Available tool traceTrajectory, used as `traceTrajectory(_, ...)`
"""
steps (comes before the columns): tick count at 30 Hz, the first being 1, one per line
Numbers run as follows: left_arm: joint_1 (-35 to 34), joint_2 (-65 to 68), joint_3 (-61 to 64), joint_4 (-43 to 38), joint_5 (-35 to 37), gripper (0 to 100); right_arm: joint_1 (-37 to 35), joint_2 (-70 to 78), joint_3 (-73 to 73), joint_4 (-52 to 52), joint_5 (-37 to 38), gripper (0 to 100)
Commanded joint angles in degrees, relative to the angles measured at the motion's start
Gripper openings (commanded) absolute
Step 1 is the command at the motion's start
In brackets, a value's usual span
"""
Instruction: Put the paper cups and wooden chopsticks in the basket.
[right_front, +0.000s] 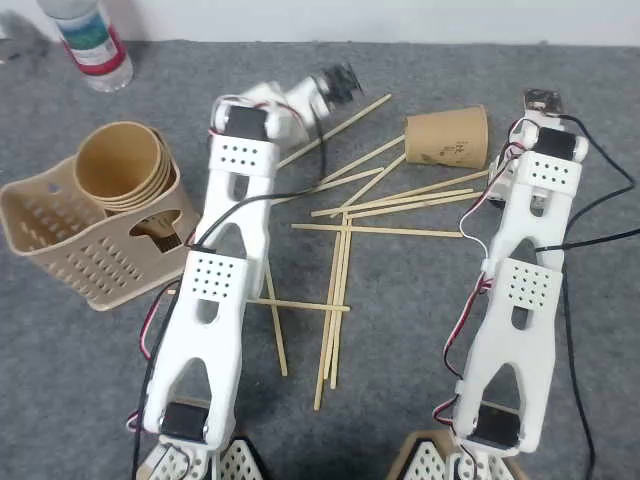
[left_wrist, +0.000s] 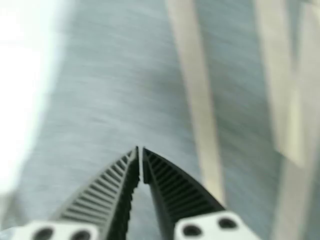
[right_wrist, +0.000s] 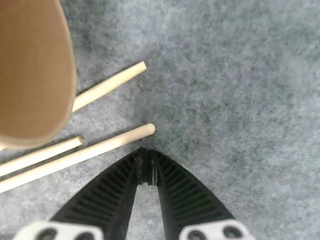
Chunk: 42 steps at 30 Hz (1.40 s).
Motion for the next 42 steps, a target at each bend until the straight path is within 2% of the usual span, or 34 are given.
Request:
traceTrajectory(1, -0.62, 5.36, 1.1, -19.96, 12.22, 1, -1.27, -0.66, -1.93, 2.59, -0.09, 0.8)
traceTrajectory(4, 1.14, 9.05, 0.92, -18.81, 12.48, 1, -1.27, -0.66, -1.93, 2.59, -0.09, 0.8)
traceTrajectory(10, 2.99, 8.18, 1.01, -9.49, 11.78, 1, -1.27, -0.66, -1.93, 2.59, -0.09, 0.8)
traceTrajectory(18, 4.48, 3.34, 0.92, 10.29, 1.05, 1, -1.27, -0.57, -1.85, 2.59, -0.09, 0.8)
traceTrajectory(26, 2.99, -4.57, 0.84, 12.22, 1.49, 1, -1.27, -0.57, -1.85, 2.59, -0.09, 0.8)
traceTrajectory(29, 2.37, -3.96, 1.19, 1.14, 2.02, 1, -1.27, -0.57, -1.85, 2.59, -0.09, 0.8)
traceTrajectory(32, 2.02, 2.02, 1.8, -12.04, 8.53, 1, -1.27, -0.57, -1.85, 2.59, -0.09, 0.8)
traceTrajectory(34, 2.46, 5.89, 1.8, -14.77, 11.78, 1, -1.27, -0.57, -1.85, 2.59, -0.09, 0.8)
traceTrajectory(39, 4.57, 7.65, 1.71, -5.8, 13.01, 1, -1.27, -0.57, -1.85, 2.59, -0.09, 0.8)
traceTrajectory(42, 5.19, 7.65, 1.63, 2.64, 8.18, 1, -1.27, -0.57, -1.85, 2.59, -0.09, 0.8)
